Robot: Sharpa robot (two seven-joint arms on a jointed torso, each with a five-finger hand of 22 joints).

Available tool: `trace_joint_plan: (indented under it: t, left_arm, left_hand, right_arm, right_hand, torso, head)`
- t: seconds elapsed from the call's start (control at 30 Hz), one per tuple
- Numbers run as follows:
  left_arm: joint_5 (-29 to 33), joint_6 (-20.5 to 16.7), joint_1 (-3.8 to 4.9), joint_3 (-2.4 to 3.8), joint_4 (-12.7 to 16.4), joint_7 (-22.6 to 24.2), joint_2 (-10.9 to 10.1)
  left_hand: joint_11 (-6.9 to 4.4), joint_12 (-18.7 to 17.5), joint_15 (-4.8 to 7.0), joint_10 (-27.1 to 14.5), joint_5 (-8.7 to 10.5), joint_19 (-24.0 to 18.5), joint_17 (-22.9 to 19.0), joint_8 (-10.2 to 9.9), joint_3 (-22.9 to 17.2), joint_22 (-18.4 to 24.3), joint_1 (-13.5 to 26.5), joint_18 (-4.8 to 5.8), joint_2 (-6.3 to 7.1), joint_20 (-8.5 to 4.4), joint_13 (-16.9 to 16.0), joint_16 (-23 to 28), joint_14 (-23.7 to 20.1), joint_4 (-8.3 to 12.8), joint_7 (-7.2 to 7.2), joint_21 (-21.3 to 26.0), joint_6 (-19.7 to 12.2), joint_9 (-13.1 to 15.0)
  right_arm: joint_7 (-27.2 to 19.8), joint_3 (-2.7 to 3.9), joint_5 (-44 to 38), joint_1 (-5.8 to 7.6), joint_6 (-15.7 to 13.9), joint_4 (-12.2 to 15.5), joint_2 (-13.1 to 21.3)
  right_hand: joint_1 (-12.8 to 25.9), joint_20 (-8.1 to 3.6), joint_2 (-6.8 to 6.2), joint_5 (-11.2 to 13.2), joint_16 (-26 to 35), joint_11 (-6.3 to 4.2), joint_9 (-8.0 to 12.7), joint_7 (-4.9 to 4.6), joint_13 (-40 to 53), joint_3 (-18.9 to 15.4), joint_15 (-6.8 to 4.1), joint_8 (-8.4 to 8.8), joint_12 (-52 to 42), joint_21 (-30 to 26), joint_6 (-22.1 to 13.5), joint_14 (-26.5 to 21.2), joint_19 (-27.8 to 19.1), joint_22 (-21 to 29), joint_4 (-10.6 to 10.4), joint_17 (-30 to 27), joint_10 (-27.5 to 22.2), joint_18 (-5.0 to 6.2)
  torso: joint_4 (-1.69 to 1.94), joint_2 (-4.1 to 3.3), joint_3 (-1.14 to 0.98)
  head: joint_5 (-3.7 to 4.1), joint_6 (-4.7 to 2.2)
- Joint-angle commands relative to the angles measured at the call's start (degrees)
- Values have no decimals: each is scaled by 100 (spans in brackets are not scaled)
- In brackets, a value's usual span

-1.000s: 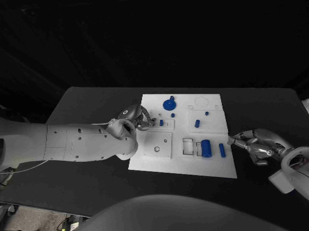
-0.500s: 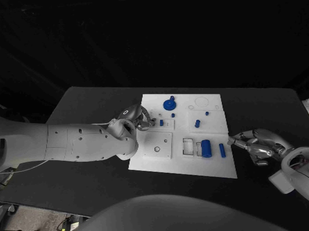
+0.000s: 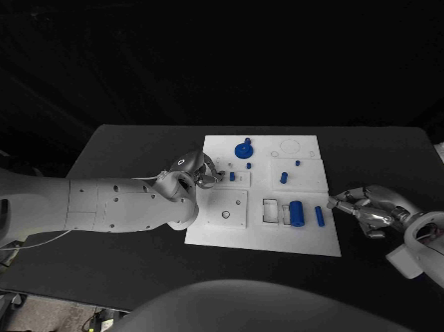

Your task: Assemble the parts on the task board

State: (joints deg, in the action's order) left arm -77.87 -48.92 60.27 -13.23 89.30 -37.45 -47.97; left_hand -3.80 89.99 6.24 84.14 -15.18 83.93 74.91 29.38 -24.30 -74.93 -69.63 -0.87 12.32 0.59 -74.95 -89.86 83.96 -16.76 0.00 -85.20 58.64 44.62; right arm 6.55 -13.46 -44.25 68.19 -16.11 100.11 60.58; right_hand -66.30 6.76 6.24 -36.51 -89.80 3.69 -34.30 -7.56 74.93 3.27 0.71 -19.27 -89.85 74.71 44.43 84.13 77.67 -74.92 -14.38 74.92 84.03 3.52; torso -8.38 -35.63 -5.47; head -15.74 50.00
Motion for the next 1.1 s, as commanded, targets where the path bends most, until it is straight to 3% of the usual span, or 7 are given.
trace_joint_plan:
  t: [0.03,0.4,1.1]
  left_arm:
    - [-26,139,-5,0,8,-25,10]
    - [6,179,-6,0,7,-23,6]
    - [43,187,-7,0,26,28,-23]
  left_hand:
    - [16,1,-20,586,51,383,1509,-47,121,-1349,96,-31,-21,-12,-1505,-14,604,-4,14,47,25,-16]
    - [42,1,-44,586,228,360,1509,-112,1054,-1333,347,-43,-220,12,-1505,-14,604,-9,43,104,45,-85]
    - [89,1,-78,586,122,338,1509,-102,1829,-1319,489,-55,-333,41,-1505,-14,604,-12,97,158,-73,-63]
  right_arm:
    - [-48,-1,-29,-7,44,3,-6]
    - [-50,-1,-29,-9,44,-1,-5]
    - [-55,-1,-30,-12,54,0,3]
  right_hand:
    - [-54,4,-7,-29,-20,-16,8,5,1507,29,-24,-32,-15,-28,-39,587,-38,-922,12,1508,597,84]
    - [-58,4,-11,-33,-20,-16,8,5,1507,32,-24,-32,-15,-31,-39,587,-40,-921,16,1508,597,85]
    - [-78,4,-16,-64,-20,-18,10,6,1507,53,-24,-36,-15,-32,-38,587,-38,-922,28,1508,597,84]
  torso:
    - [0,2,0]
    - [-2,0,0]
    - [0,3,0]
  head:
    - [-6,0]
    - [-17,0]
    - [-20,0]
